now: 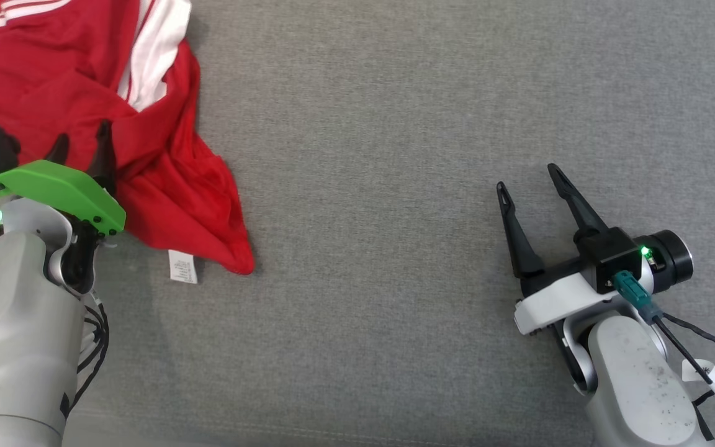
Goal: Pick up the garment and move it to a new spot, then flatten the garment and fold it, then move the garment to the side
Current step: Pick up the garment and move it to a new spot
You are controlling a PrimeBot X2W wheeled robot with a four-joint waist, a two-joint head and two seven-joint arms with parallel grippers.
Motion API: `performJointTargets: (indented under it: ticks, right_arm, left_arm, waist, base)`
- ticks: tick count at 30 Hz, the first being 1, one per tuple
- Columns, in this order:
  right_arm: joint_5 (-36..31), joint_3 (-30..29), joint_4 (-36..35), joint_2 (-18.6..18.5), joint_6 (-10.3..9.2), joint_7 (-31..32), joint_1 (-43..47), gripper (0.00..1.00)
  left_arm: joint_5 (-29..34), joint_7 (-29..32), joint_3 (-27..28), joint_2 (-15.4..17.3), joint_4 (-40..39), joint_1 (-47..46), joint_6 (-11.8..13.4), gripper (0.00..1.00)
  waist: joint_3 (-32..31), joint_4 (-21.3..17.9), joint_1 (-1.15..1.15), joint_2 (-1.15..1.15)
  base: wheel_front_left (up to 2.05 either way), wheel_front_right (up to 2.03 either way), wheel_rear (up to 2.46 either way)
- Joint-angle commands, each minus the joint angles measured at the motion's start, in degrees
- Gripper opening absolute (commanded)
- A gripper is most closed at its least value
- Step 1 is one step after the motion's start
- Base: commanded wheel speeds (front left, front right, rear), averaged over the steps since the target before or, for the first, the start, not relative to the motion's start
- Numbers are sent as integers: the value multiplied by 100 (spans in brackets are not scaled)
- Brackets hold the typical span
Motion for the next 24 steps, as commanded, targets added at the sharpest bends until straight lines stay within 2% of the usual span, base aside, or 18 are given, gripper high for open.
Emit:
performJointTargets:
  ticks: [1,2,3,4,5,11,15,20,24]
  right_arm:
    - [-4,28,21,-13,-4,-18,-89,100]
    - [3,57,43,-13,-5,-18,-85,100]
    - [11,76,59,-13,-4,-18,-78,100]
    - [28,93,79,-15,-5,-18,-62,100]
    - [51,100,87,-15,-5,-18,-47,100]
    - [206,-1,145,-14,-4,-17,225,100]
    - [447,75,173,-13,-5,-18,377,100]
    - [735,212,195,-13,-5,-18,566,100]
    - [929,244,178,-14,-4,-18,696,100]
  left_arm:
    - [-30,31,-27,-4,134,-95,-15,100]
    - [-42,60,-82,6,244,-124,-15,100]
    - [-38,99,-160,10,313,-131,-15,82]
    - [-42,84,-216,44,371,-139,-15,29]
    - [-70,84,-265,56,392,-142,-15,0]
    - [-146,-193,-601,100,238,-140,-15,0]
    - [-183,-370,-767,299,19,-114,-16,0]
    - [-211,-331,-978,678,-562,-136,-16,0]
    - [-311,-157,-940,1026,-1213,-209,-16,0]
  waist:
    - [168,-249,-1,0]
    - [149,-267,-1,0]
    - [129,-280,-1,0]
    - [102,-291,-1,0]
    - [77,-296,-1,0]
    - [-240,-168,-1,0]
    - [-593,-154,-1,0]
    - [-1060,-235,-1,0]
    - [-1351,-389,-1,0]
  base:
    - [0,0,0]
    - [0,0,0]
    - [0,0,0]
    - [0,0,0]
    - [0,0,0]
    - [0,0,0]
    - [0,0,0]
    - [0,0,0]
    - [0,0,0]
